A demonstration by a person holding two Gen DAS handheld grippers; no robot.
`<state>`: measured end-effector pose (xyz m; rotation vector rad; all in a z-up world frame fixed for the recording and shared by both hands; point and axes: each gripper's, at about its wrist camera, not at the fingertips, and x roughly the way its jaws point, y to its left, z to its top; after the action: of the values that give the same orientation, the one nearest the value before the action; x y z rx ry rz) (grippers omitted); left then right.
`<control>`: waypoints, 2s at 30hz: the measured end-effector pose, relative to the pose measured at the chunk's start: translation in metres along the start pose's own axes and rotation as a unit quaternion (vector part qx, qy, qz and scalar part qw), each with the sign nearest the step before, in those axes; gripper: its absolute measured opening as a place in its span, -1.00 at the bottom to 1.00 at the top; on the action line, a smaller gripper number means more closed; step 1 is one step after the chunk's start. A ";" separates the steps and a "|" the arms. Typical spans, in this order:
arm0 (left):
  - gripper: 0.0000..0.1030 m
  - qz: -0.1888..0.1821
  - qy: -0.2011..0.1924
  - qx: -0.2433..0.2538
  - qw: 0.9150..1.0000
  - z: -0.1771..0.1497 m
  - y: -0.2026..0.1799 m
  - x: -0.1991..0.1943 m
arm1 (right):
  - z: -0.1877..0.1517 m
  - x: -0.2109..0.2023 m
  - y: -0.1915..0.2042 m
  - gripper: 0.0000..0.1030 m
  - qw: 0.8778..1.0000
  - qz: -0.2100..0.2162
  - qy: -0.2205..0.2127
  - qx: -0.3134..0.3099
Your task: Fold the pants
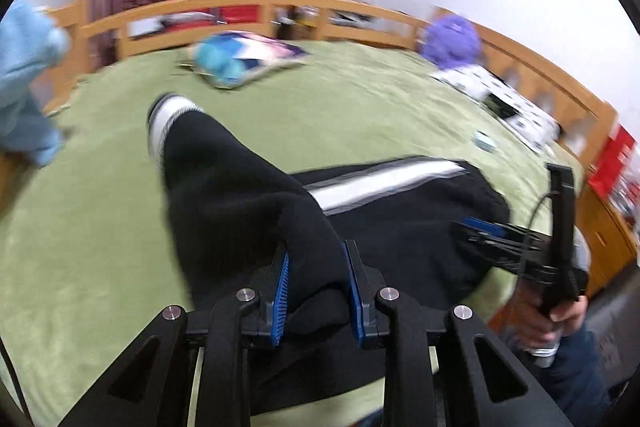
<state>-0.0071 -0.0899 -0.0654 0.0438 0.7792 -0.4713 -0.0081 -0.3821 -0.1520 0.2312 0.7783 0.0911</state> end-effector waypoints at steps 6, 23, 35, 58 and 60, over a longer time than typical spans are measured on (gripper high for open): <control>-0.61 -0.061 0.056 0.020 0.996 -0.019 -0.067 0.060 | -0.013 -0.003 -0.043 -0.27 0.998 0.009 -0.002 0.060; -0.13 -0.020 0.026 -0.094 0.995 -0.040 0.038 0.003 | 0.002 0.023 0.026 0.10 0.986 0.146 0.027 0.073; -0.13 -0.002 0.040 -0.146 0.988 -0.063 0.088 -0.005 | 0.022 0.035 0.081 -0.72 0.988 0.152 0.008 0.031; -0.07 -0.088 0.107 -0.023 0.990 -0.033 -0.045 0.081 | 0.009 -0.067 -0.131 -0.34 0.992 -0.082 -0.079 0.051; 0.01 -0.085 0.121 -0.021 0.989 -0.041 -0.053 0.091 | 0.000 -0.057 -0.125 -0.34 0.994 -0.090 -0.059 0.031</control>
<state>-0.0012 -0.1649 -0.1507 -0.0049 1.0368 -0.6181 -0.0495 -0.5129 -0.1428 0.2223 0.6822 -0.1168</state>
